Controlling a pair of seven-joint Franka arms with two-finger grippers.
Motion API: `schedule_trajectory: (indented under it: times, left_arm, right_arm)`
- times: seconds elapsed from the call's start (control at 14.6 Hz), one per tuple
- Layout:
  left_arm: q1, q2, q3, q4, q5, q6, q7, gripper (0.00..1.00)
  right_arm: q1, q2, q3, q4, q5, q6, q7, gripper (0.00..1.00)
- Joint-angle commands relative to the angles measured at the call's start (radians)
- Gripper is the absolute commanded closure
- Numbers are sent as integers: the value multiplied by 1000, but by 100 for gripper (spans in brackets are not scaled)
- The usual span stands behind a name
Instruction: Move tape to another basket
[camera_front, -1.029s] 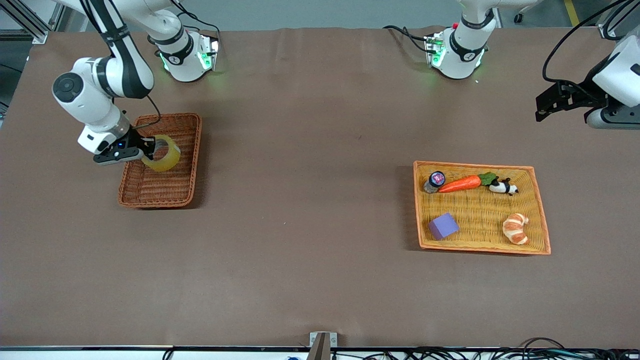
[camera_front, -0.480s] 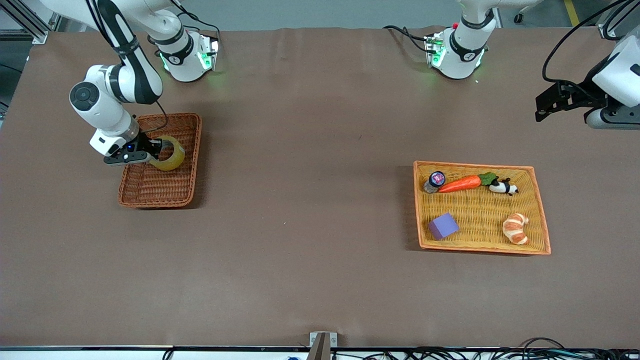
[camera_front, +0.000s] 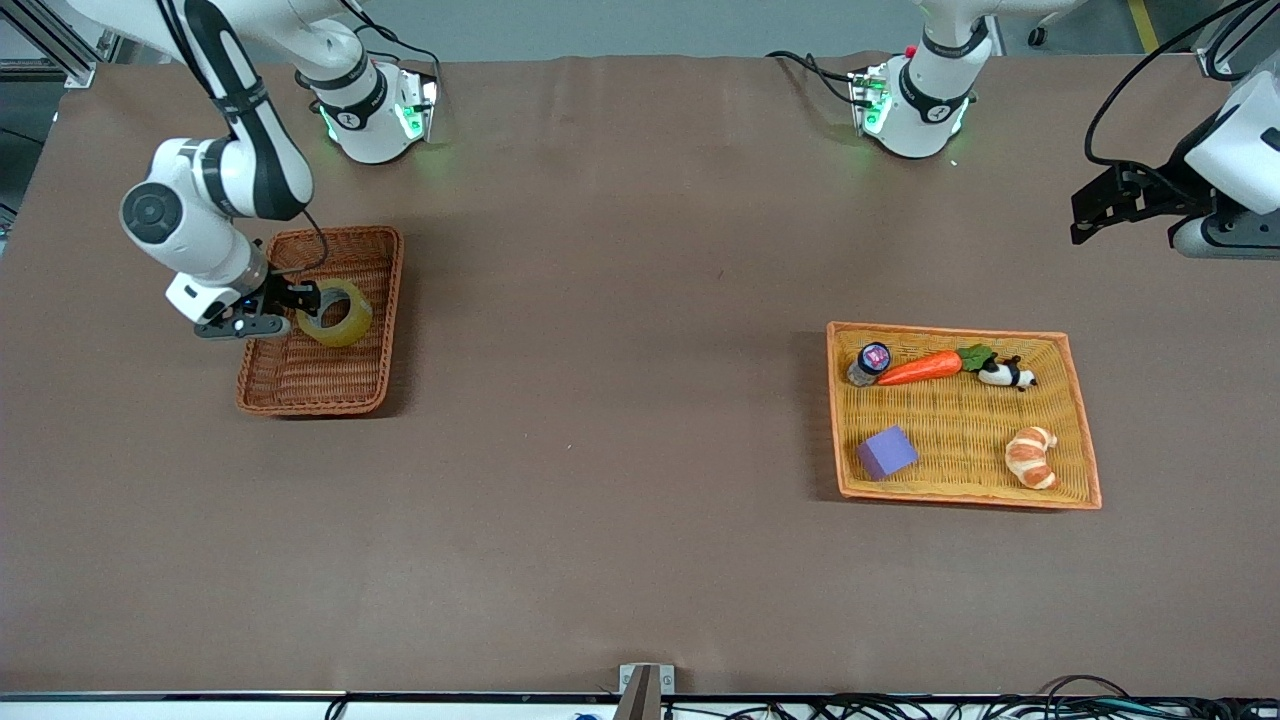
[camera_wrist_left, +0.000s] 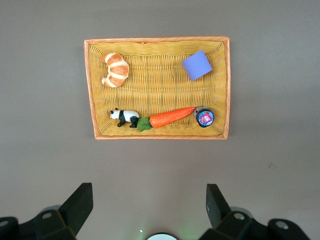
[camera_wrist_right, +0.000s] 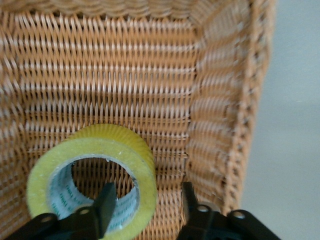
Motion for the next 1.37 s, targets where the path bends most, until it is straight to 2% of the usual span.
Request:
schedule_trajectory:
  times: [0.0, 0.14, 0.21, 0.34, 0.41, 0.55, 0.69, 0.82, 0.96, 1.3]
  left_arm:
    - [-3, -12, 2, -15, -15, 13, 20, 0]
    - [-6, -11, 2, -12, -14, 13, 20, 0]
    - [-5, -11, 2, -12, -15, 13, 20, 0]
    - [0, -11, 2, -12, -15, 13, 20, 0]
    - [0, -11, 2, -11, -15, 16, 20, 0]
    - [0, -11, 2, -12, -15, 19, 20, 0]
    - [1, -9, 2, -11, -15, 19, 20, 0]
    - [0, -11, 2, -11, -13, 19, 20, 0]
    - [-2, -11, 2, -11, -12, 19, 20, 0]
    - [-12, -9, -6, -9, -7, 14, 18, 0]
  right_arm:
    - [4, -33, 0, 209, -5, -247, 25, 0]
    - [-12, -36, 27, 372, -5, -376, 26, 0]
    - [-54, -36, 76, 456, -5, -440, 26, 0]
    - [-198, -35, 238, 613, -5, -569, 26, 0]
    - [-243, -35, 292, 691, -5, -629, 28, 0]
    - [-257, -35, 305, 823, -1, -731, 28, 0]
    - [-257, -33, 301, 958, 77, -835, 28, 0]
    - [-256, -35, 302, 1035, 87, -925, 66, 0]
    - [-257, -30, 301, 1038, 91, -955, 81, 0]
    - [-259, -23, 300, 1025, 93, -926, 77, 0]
